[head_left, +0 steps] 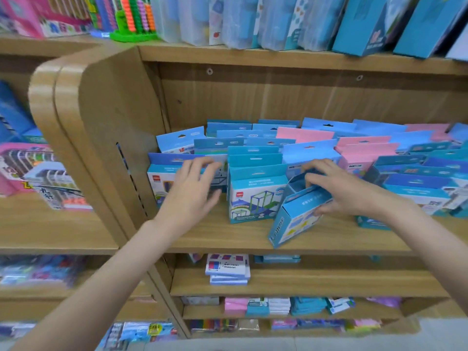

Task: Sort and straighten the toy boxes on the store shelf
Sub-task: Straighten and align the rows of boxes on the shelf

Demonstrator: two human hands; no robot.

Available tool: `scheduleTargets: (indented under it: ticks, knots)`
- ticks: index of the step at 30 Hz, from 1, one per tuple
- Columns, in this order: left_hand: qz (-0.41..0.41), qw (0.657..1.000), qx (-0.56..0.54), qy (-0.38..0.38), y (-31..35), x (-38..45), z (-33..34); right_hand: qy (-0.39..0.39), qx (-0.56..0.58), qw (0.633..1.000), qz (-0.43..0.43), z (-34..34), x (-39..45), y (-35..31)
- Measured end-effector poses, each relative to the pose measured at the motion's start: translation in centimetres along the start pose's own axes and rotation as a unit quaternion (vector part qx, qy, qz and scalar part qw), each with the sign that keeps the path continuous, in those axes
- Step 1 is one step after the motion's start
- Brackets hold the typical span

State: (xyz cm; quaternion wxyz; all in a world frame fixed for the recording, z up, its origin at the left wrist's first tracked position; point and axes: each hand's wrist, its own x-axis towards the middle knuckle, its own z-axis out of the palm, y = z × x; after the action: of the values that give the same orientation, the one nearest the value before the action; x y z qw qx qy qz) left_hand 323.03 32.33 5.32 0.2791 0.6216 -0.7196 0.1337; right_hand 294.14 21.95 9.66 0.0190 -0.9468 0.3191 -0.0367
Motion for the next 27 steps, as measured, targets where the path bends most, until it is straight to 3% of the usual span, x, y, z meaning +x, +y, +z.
scheduleTargets:
  ticks: [5,11,17,21,24,27]
  knots:
    - [0.119,0.986,-0.106,-0.046,6.5,2.3,3.2,0.01,0.007,0.999,-0.037,-0.1,-1.1,0.7]
    - [0.037,0.989,-0.105,-0.099,10.0,5.0,6.0,0.012,-0.03,0.997,0.066,-0.8,-5.1,4.8]
    - [-0.005,0.994,-0.102,-0.028,12.4,5.5,7.6,0.023,-0.043,0.989,0.14,-0.2,-4.3,7.3]
    - [0.021,0.972,-0.227,0.05,10.9,3.3,3.9,0.034,-0.111,0.983,0.145,-0.4,-3.6,7.2]
    - [0.007,0.963,-0.27,0.026,7.5,-0.1,0.5,0.083,-0.114,0.982,0.128,-0.6,-3.4,5.8]
    - [-0.058,0.953,-0.297,-0.007,3.0,-3.3,-1.7,0.18,-0.061,0.981,0.028,-1.3,-1.7,1.7]
